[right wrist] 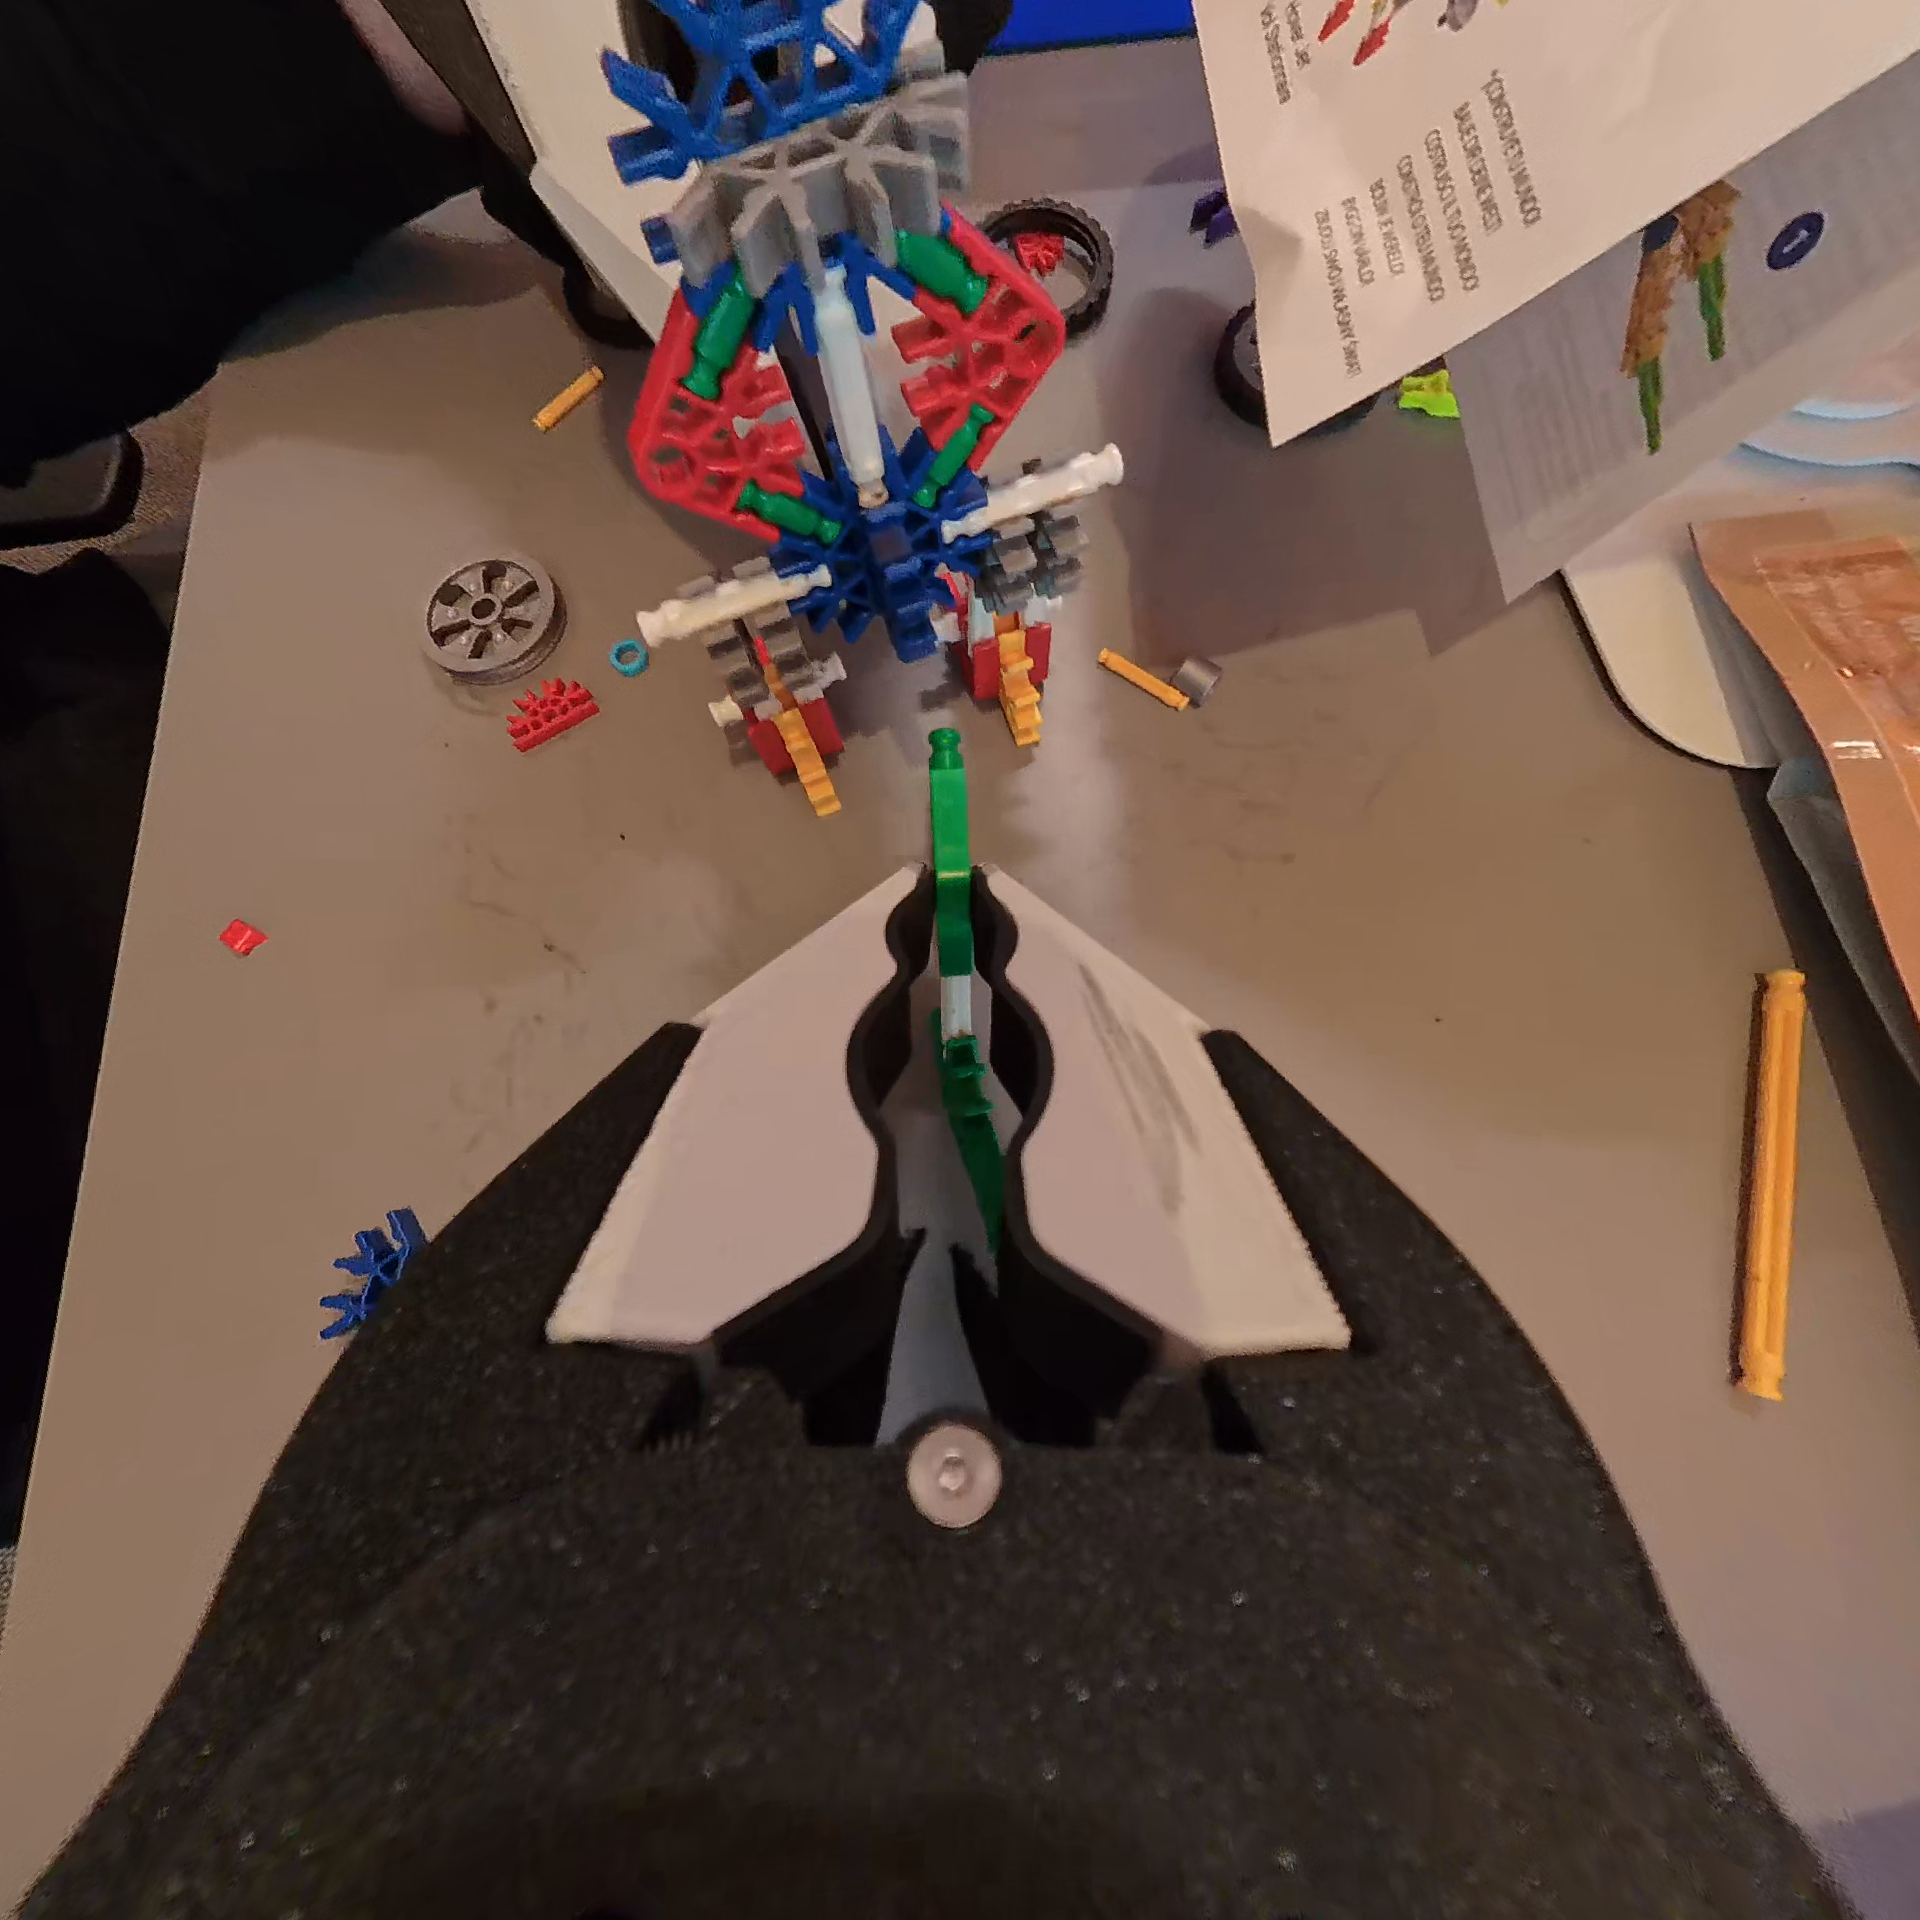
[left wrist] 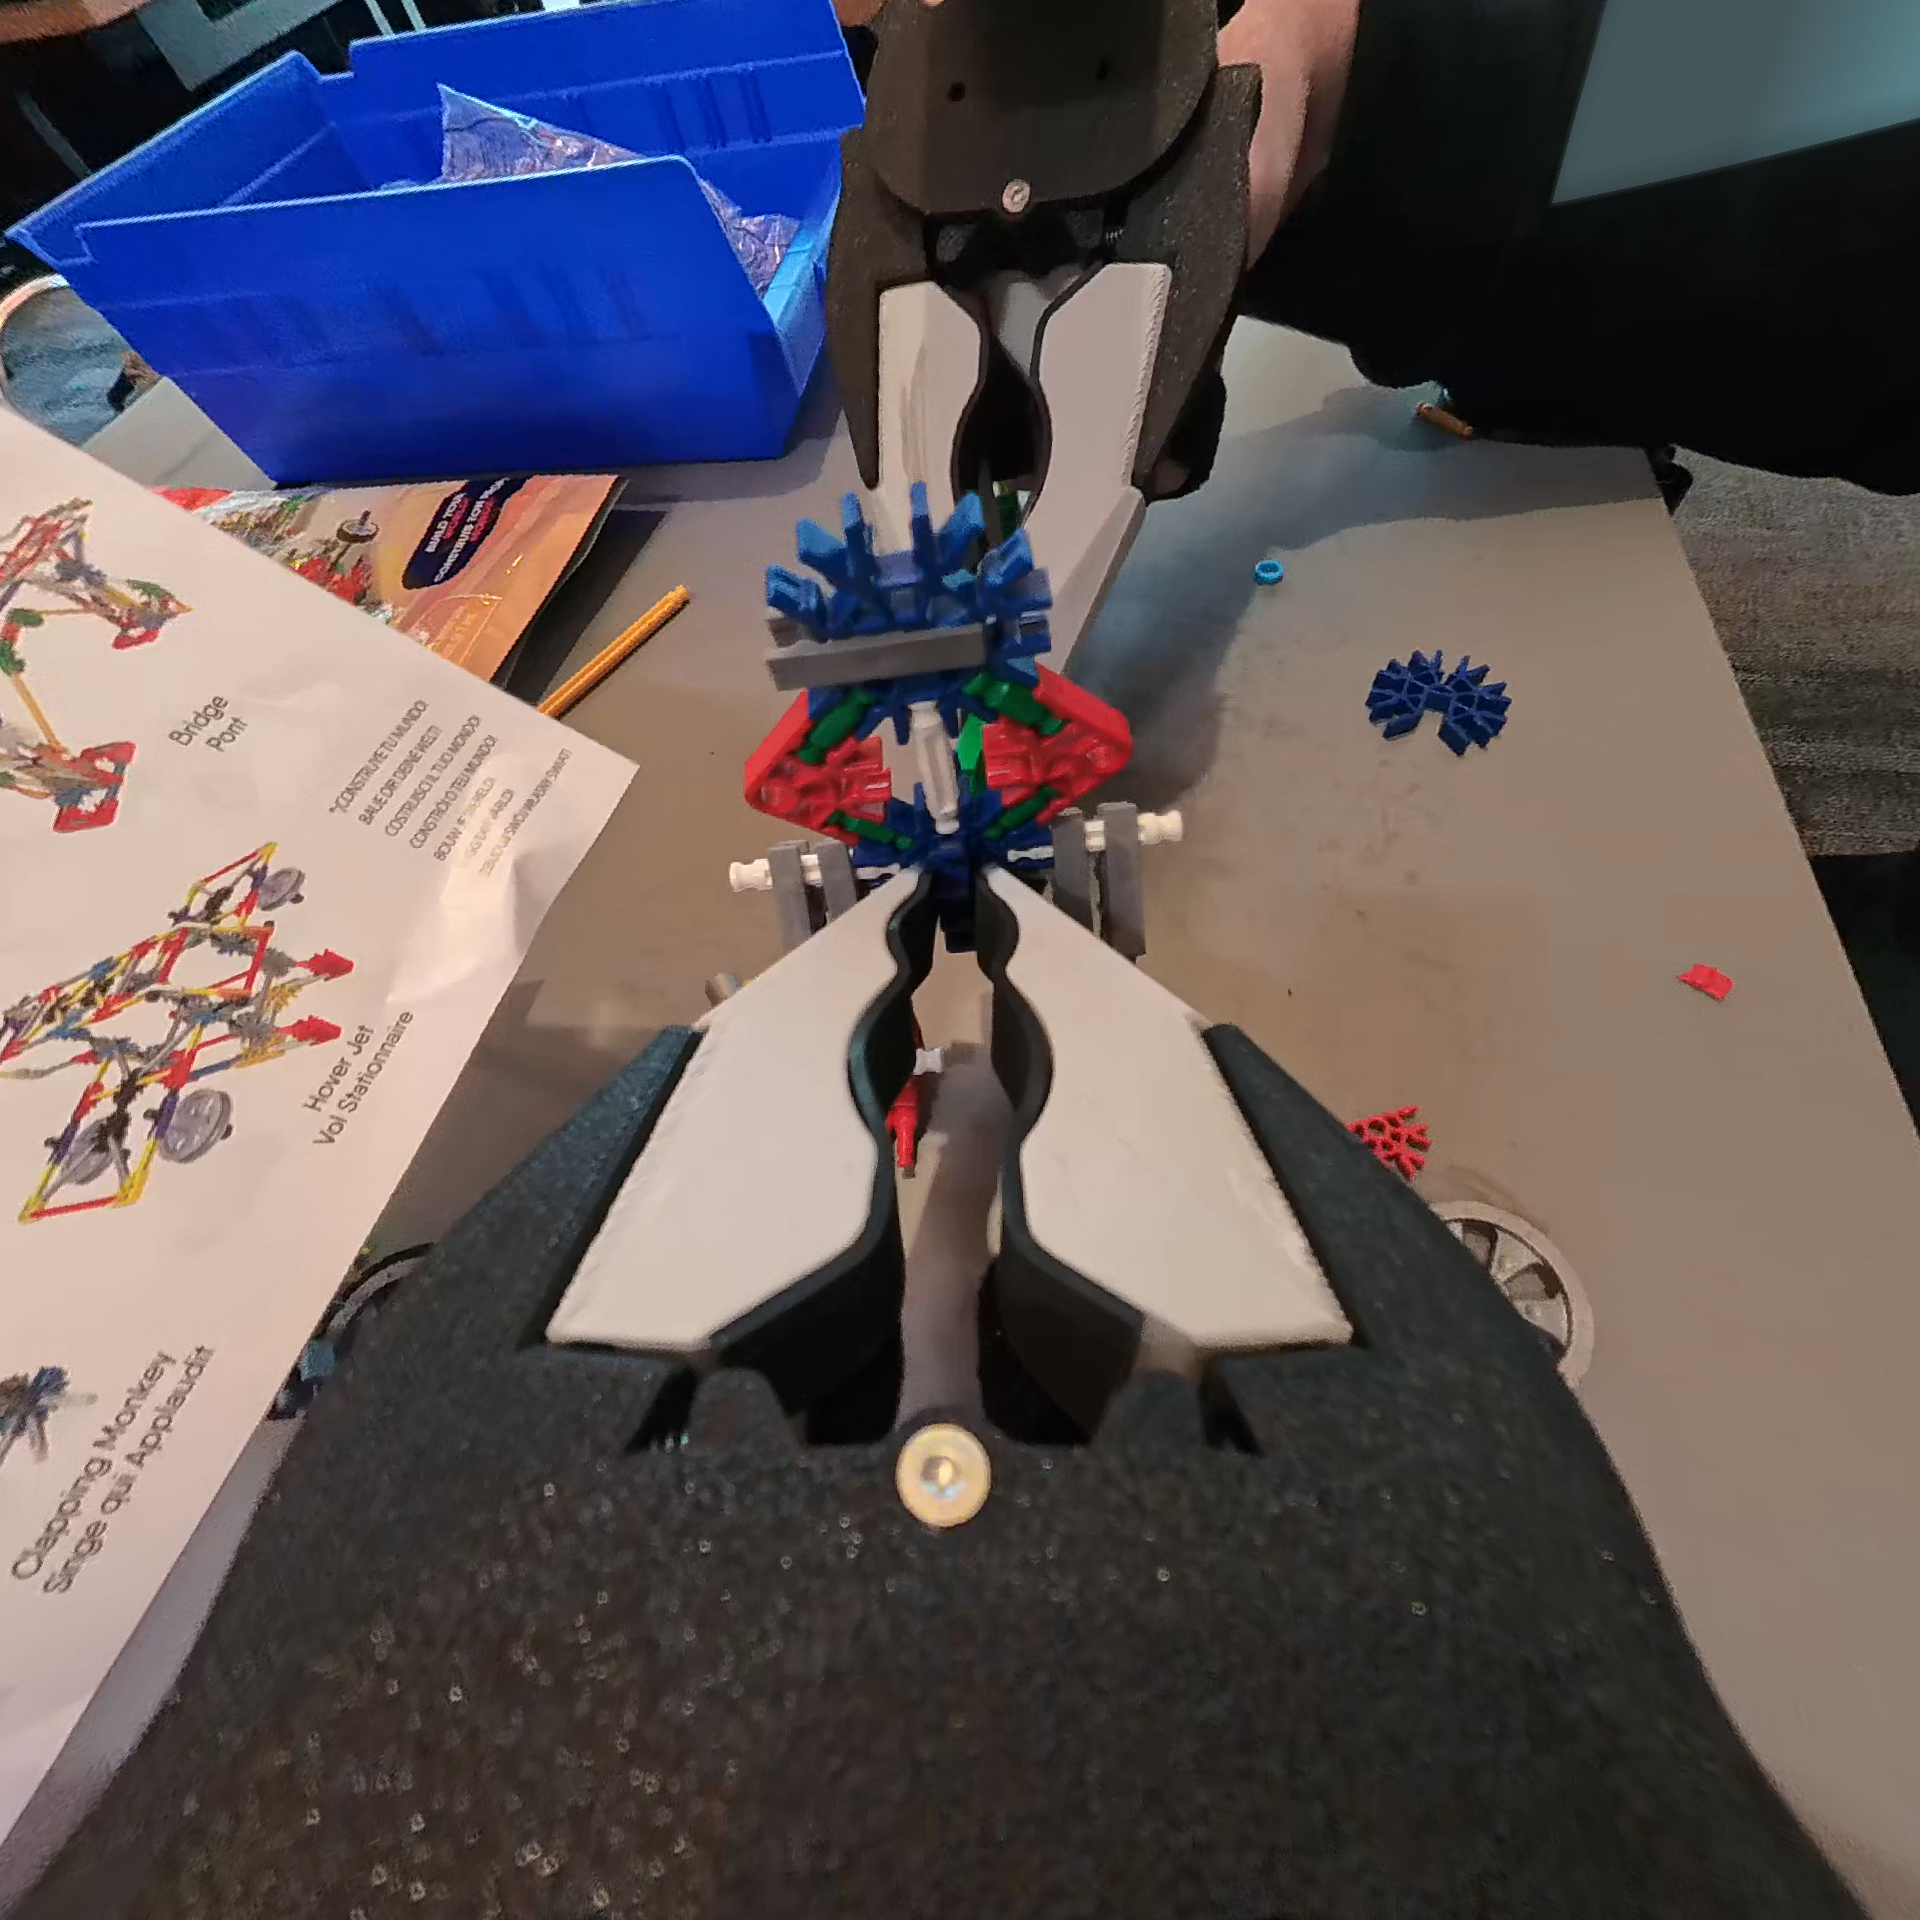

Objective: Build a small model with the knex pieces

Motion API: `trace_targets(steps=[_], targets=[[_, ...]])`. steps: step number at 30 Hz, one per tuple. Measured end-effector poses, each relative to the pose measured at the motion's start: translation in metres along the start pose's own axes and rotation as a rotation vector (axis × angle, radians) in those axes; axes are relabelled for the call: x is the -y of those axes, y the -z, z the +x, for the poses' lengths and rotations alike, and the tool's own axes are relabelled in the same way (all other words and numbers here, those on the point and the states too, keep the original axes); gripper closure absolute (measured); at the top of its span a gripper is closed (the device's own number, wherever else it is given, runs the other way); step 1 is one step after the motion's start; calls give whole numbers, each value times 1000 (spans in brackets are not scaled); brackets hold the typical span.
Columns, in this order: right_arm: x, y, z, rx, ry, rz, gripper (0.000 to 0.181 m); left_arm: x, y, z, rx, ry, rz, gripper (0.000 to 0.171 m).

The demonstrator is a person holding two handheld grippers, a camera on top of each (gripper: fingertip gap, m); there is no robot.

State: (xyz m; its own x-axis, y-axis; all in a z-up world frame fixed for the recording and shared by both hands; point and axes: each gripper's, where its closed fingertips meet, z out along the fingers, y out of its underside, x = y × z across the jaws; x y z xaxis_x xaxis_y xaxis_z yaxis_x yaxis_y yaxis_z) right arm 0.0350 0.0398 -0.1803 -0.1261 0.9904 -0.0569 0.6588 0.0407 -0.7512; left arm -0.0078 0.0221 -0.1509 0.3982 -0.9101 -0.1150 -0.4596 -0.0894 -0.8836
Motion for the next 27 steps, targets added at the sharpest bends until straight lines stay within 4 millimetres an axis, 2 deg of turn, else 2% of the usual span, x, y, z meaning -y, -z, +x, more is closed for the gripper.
trace_targets(steps=[7,15,19,23,27], targets=[[-6,4,5,-21,9,-18,175,-3,3,-4,1,13,-4,162],[34,22,-7,23,37,201,176,2,11,-6,48,-1,3,153],[41,24,-3,7,40,242,176,5,12,-5,53,-8,9,153],[54,26,-7,35,56,314,176,4,8,-4,47,-10,6,155],[56,24,-5,44,61,322,176,2,6,-3,39,-10,2,157]])
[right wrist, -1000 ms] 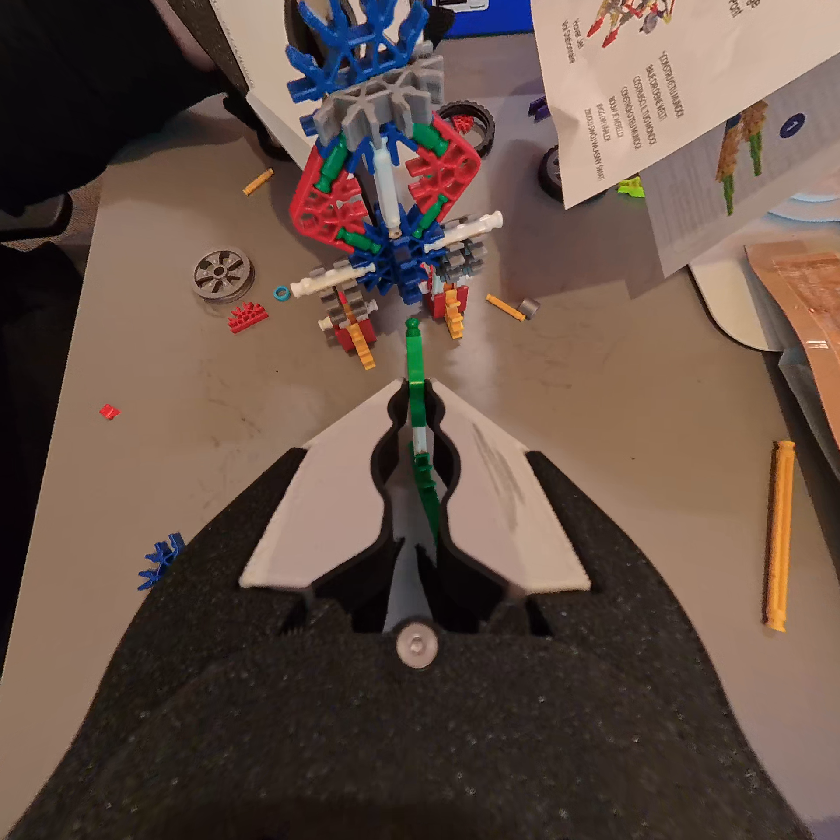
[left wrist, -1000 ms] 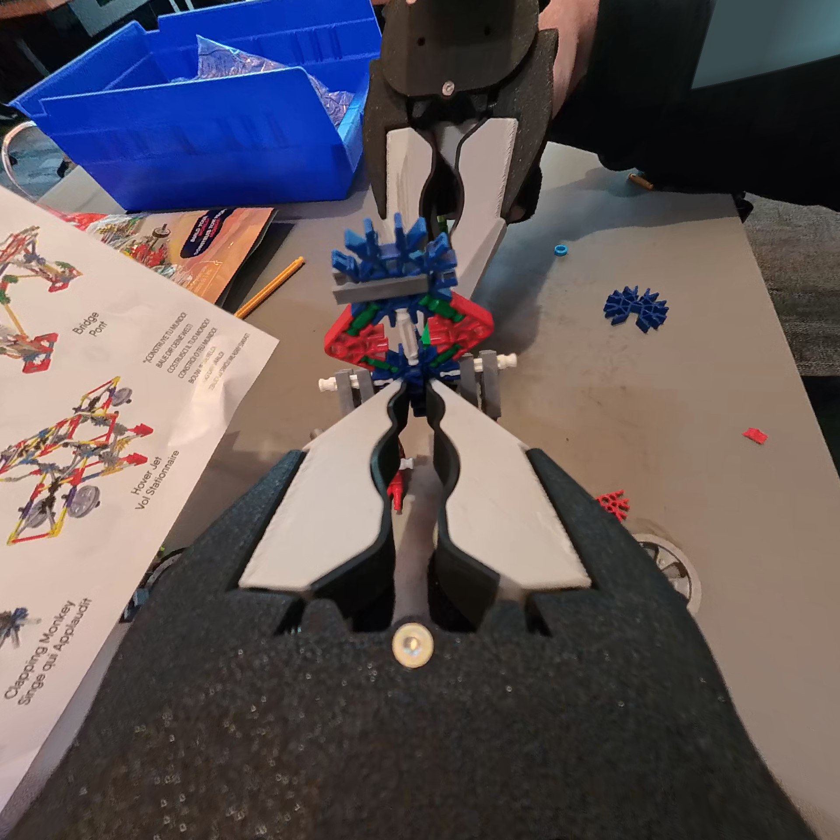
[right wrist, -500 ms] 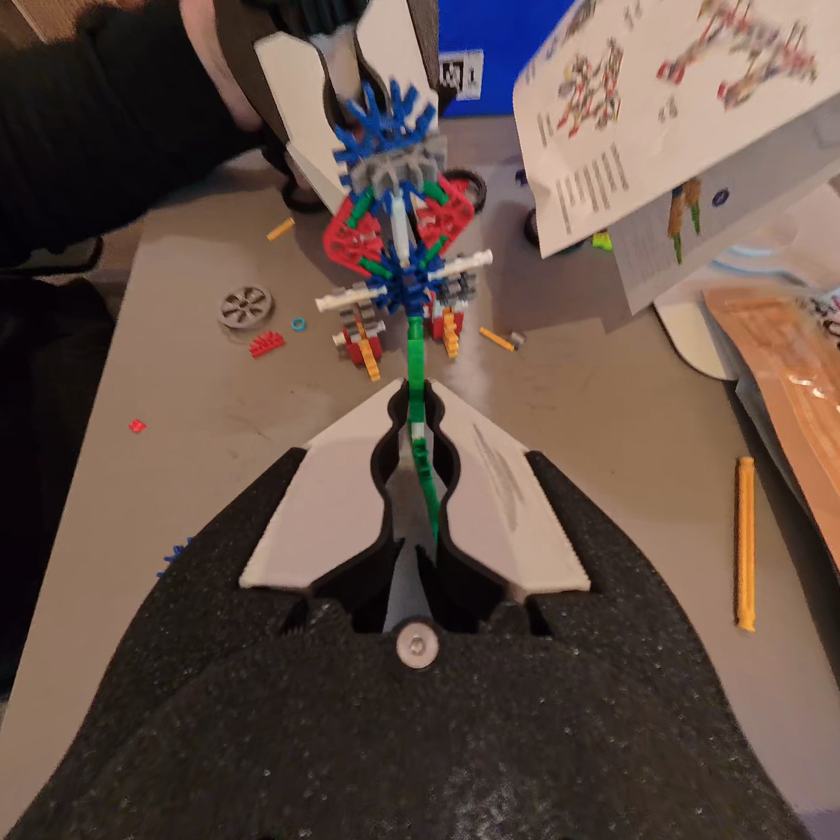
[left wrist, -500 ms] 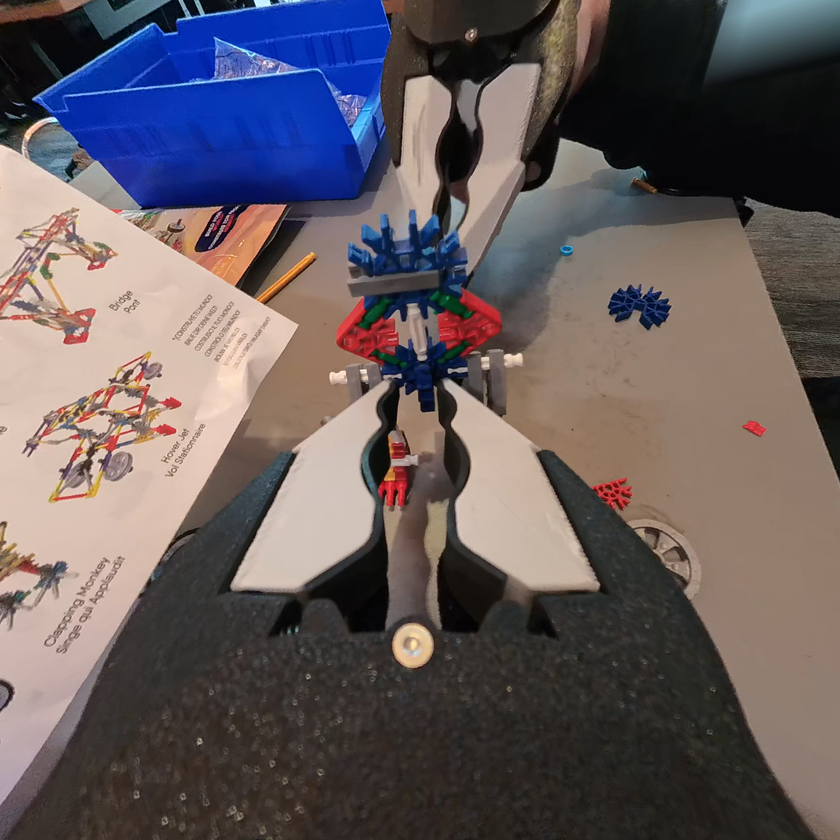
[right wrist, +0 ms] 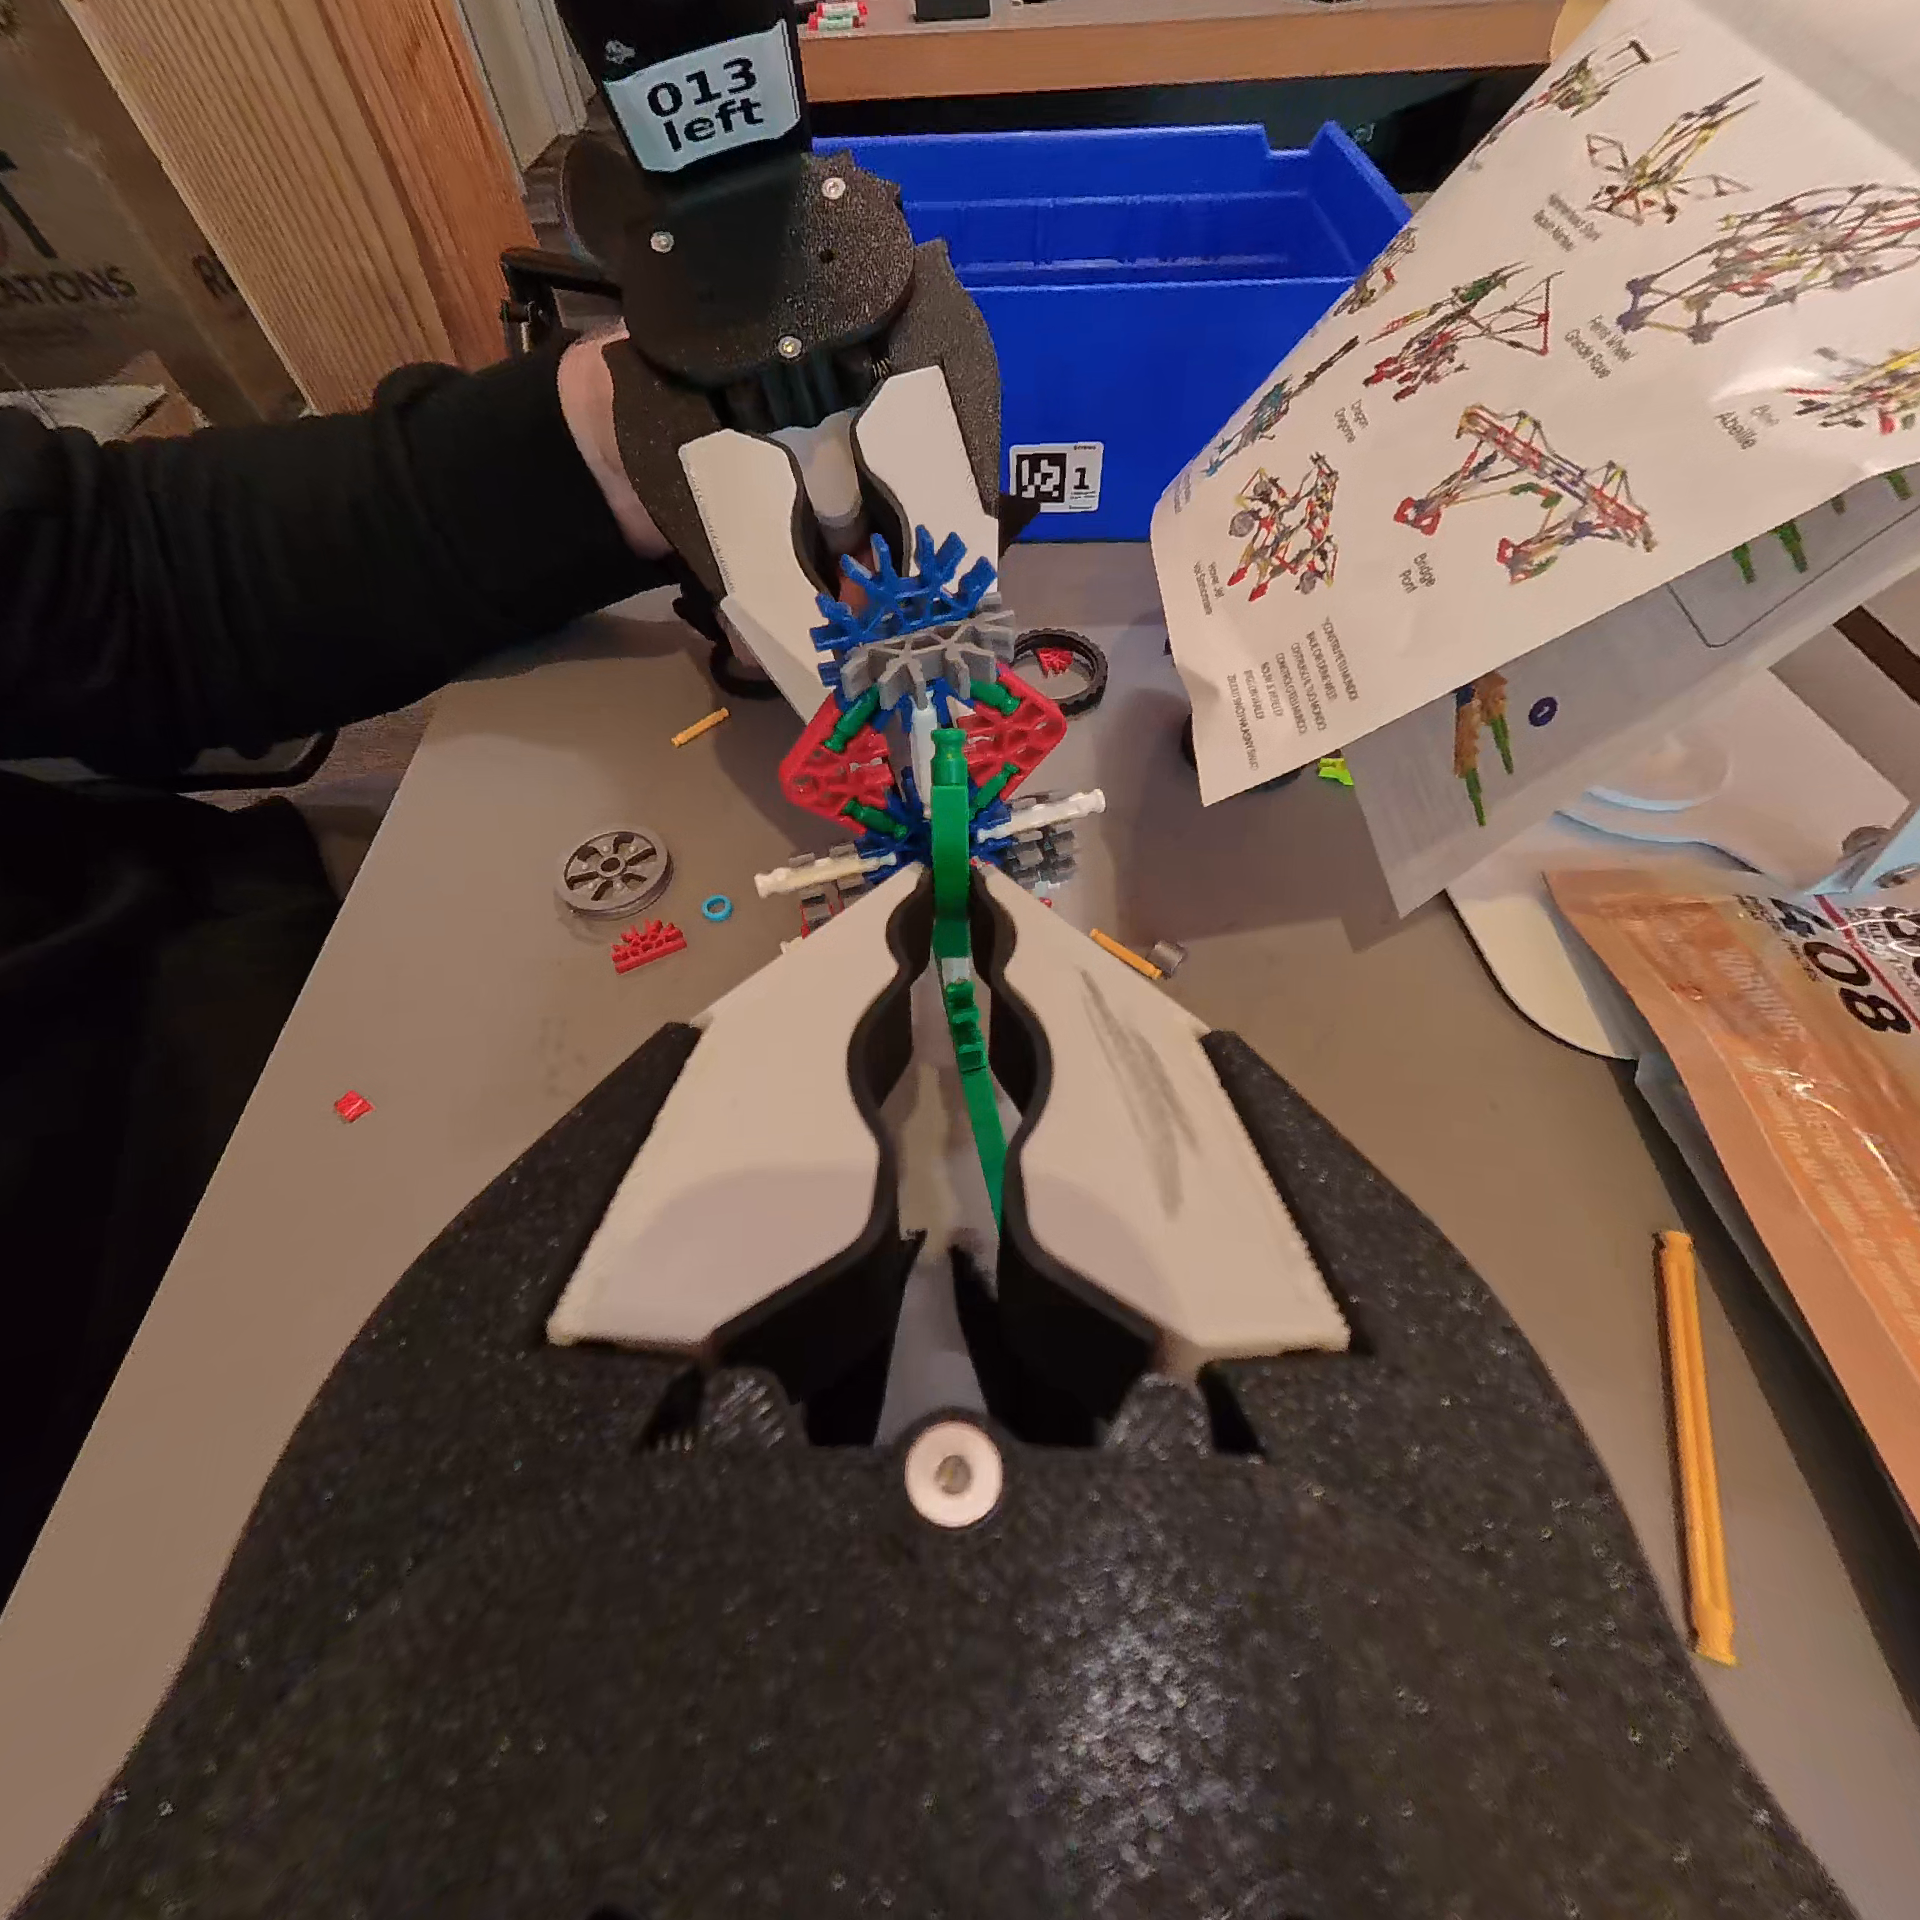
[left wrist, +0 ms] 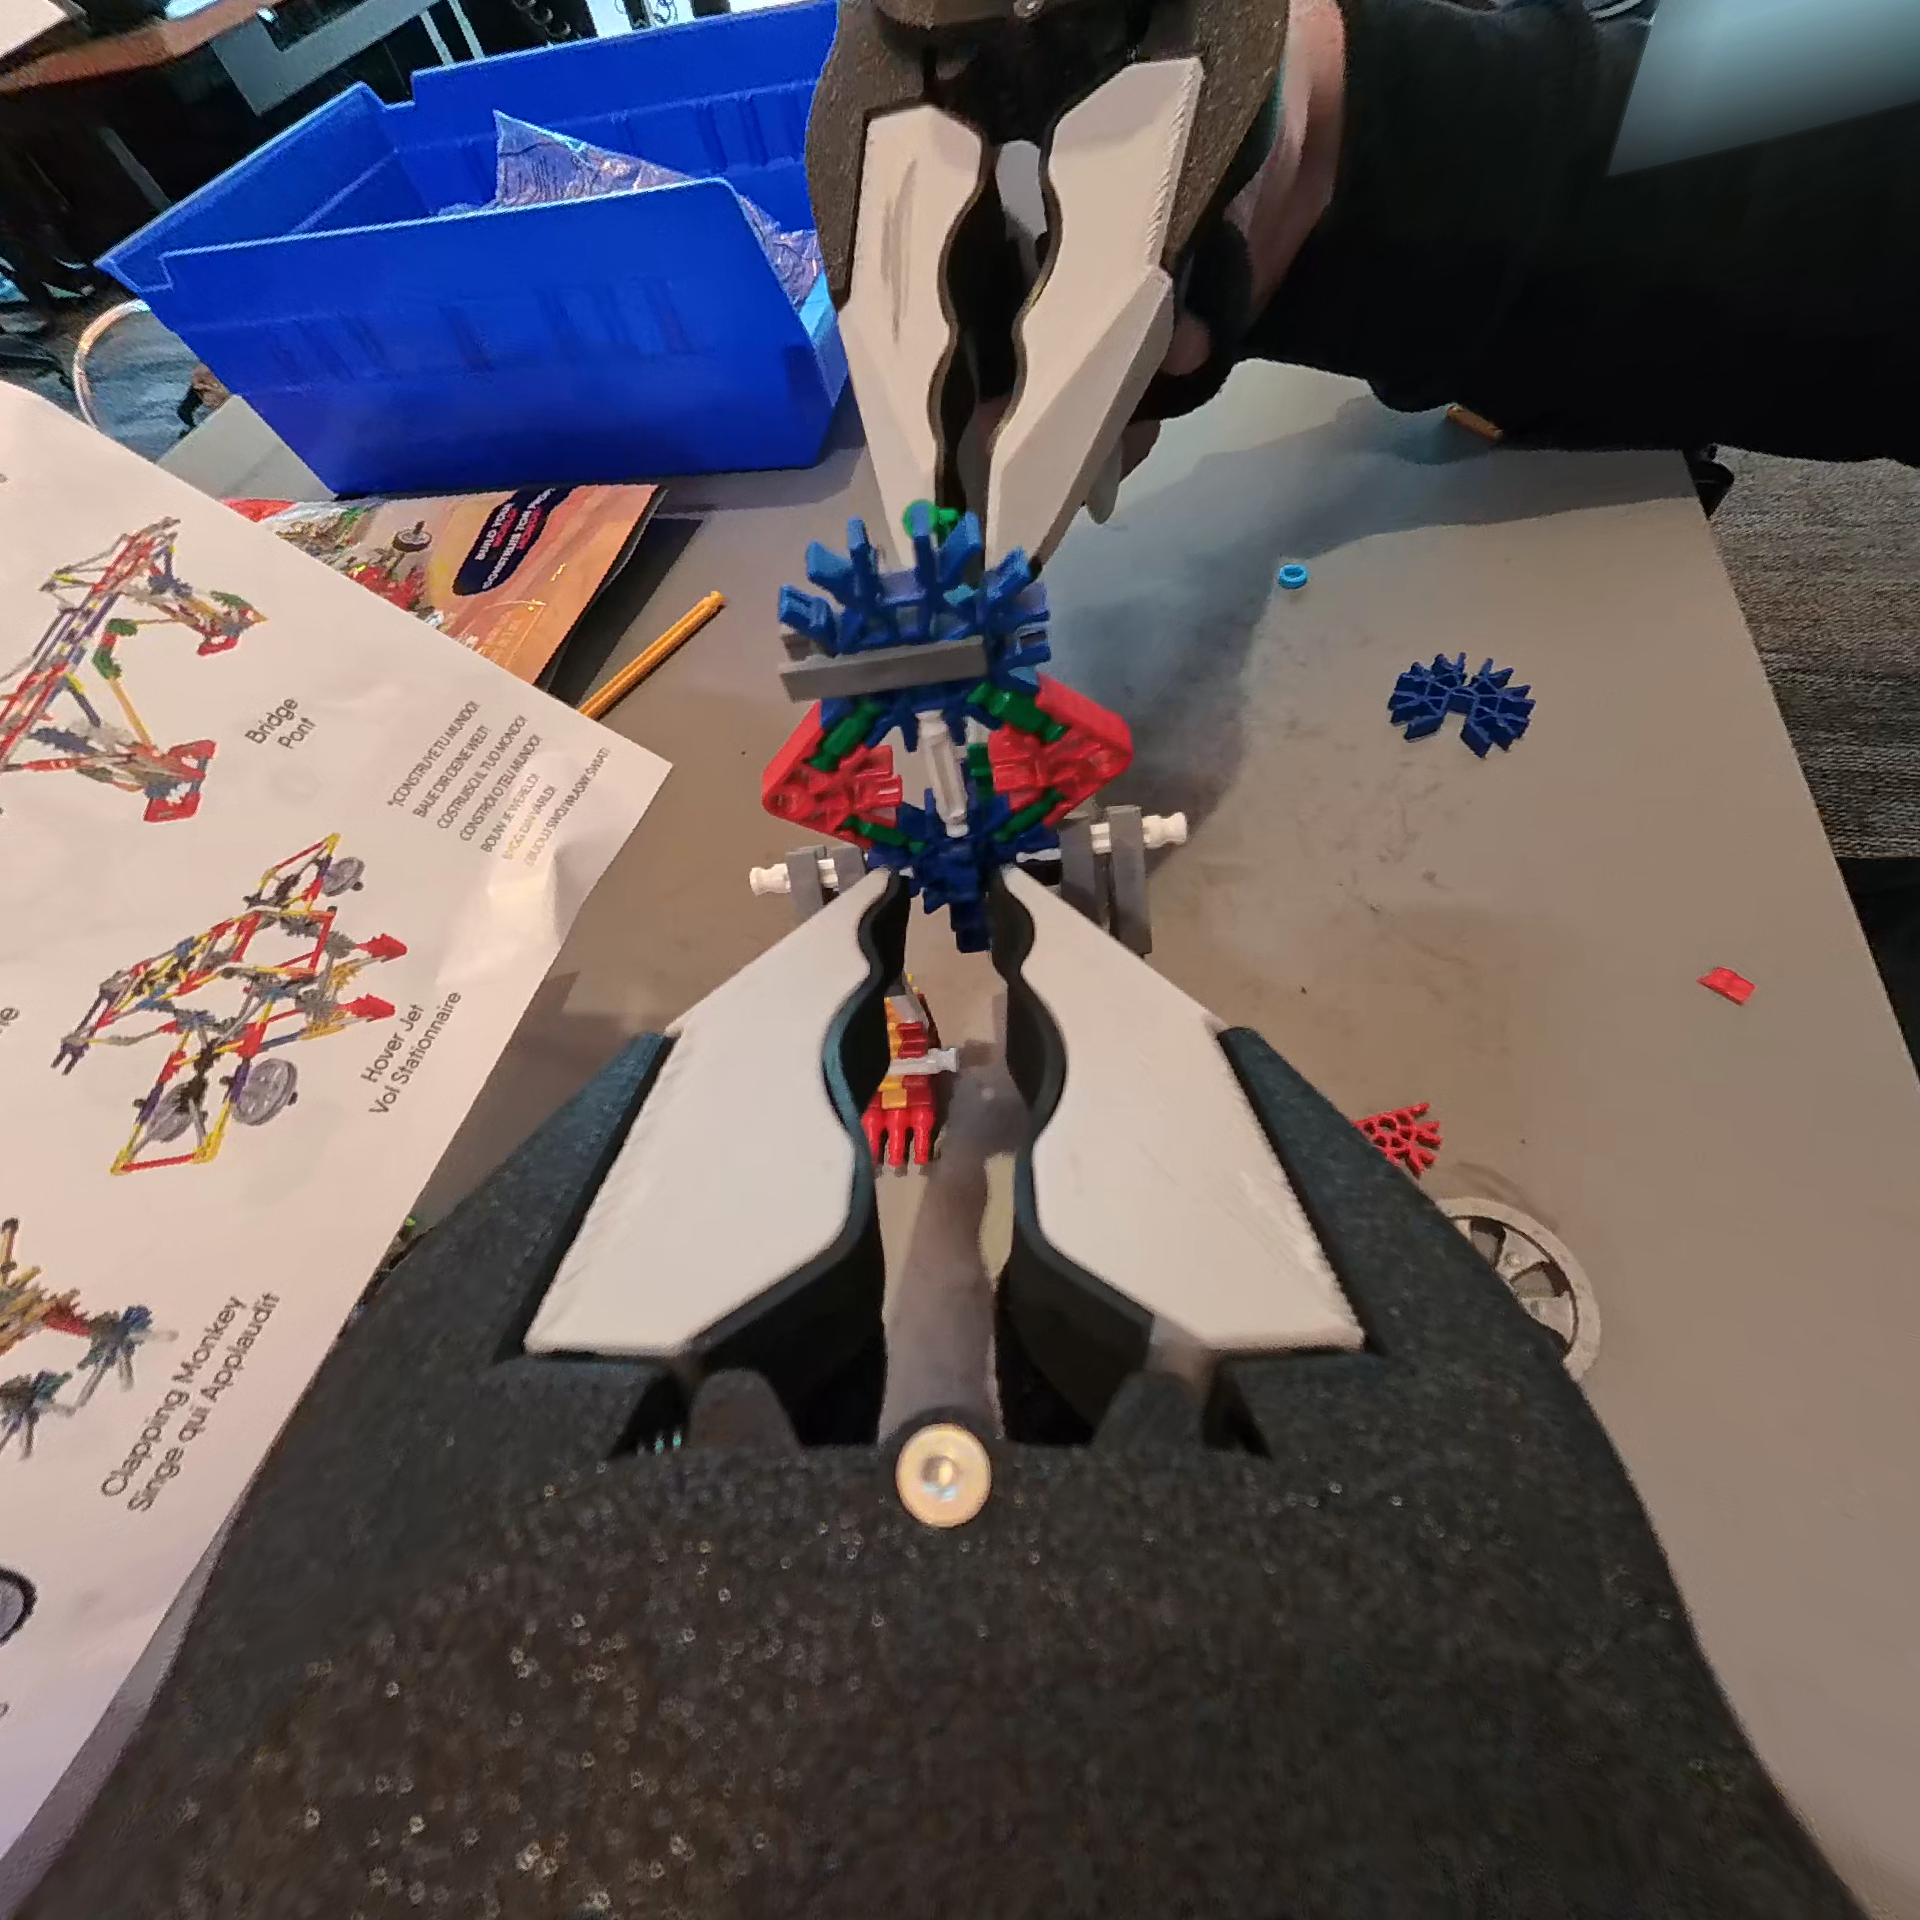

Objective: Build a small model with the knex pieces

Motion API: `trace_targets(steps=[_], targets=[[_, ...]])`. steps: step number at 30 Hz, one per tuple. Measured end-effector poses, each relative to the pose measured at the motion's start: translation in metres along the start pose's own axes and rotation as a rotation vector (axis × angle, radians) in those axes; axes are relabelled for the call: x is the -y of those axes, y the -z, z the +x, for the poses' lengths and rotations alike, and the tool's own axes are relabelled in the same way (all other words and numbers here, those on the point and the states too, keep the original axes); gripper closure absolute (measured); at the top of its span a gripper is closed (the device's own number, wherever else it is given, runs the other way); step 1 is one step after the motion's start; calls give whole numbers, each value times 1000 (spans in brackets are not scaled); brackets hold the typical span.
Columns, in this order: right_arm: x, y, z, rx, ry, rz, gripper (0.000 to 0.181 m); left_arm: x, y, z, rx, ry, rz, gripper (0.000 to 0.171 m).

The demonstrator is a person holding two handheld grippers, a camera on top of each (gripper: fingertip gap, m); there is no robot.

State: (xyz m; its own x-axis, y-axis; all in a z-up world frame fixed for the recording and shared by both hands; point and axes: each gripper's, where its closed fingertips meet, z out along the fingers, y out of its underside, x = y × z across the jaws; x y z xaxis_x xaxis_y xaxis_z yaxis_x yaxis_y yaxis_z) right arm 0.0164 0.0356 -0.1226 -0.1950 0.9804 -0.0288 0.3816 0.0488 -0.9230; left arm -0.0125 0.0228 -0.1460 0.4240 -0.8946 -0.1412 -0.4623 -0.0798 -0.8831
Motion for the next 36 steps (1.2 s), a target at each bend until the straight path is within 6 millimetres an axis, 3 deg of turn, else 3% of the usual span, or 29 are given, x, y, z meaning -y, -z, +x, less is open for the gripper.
trace_targets(steps=[36], targets=[[1,-9,-5,62,61,-62,176,-3,-8,6,-43,-2,2,165]])
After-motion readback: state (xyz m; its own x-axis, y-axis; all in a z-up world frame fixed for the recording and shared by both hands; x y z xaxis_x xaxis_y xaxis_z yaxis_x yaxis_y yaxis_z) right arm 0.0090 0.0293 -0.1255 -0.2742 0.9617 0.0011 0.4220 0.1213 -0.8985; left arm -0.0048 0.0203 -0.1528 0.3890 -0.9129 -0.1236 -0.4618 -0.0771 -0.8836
